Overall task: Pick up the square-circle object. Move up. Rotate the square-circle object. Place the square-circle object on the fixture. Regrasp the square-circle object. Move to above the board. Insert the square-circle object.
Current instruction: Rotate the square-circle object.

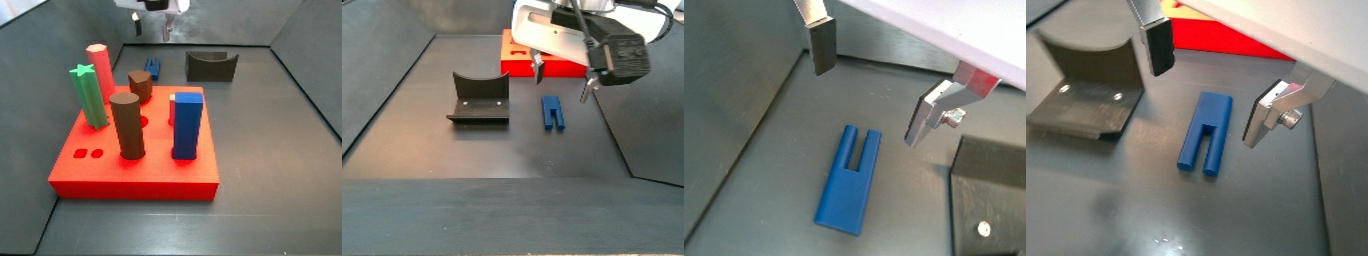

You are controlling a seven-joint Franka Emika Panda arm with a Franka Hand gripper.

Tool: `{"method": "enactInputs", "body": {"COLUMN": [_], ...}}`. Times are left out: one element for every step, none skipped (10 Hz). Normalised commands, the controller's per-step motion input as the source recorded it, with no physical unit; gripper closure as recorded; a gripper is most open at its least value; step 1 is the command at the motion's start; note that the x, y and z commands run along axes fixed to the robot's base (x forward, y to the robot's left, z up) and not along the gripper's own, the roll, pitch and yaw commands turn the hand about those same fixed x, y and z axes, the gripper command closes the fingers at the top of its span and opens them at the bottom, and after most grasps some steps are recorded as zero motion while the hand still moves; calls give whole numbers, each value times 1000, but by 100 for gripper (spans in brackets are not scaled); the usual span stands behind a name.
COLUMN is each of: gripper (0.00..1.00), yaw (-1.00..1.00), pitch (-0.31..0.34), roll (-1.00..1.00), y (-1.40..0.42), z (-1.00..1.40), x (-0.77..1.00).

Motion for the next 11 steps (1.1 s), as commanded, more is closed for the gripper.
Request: {"method": "enactInputs", "body": {"gripper": [0, 0, 0, 0, 0, 0, 0, 0, 0, 0, 0], "yaw": [1000, 1000, 1000, 1000, 1000, 760, 515, 270, 201, 0, -33], "pitch": [3, 4, 4, 5, 6, 7, 7, 7, 7, 0, -8], "roll": [0, 0, 0, 0, 0, 0, 0, 0, 0, 0, 0], "y": [-7, -7, -7, -7, -7, -7, -7, -7, -7, 0, 0], "z": [-37, -37, -37, -37, -37, -37, -37, -37, -37, -1000, -1000], "x": [29, 29, 29, 29, 29, 29, 29, 29, 29, 0, 7]}}
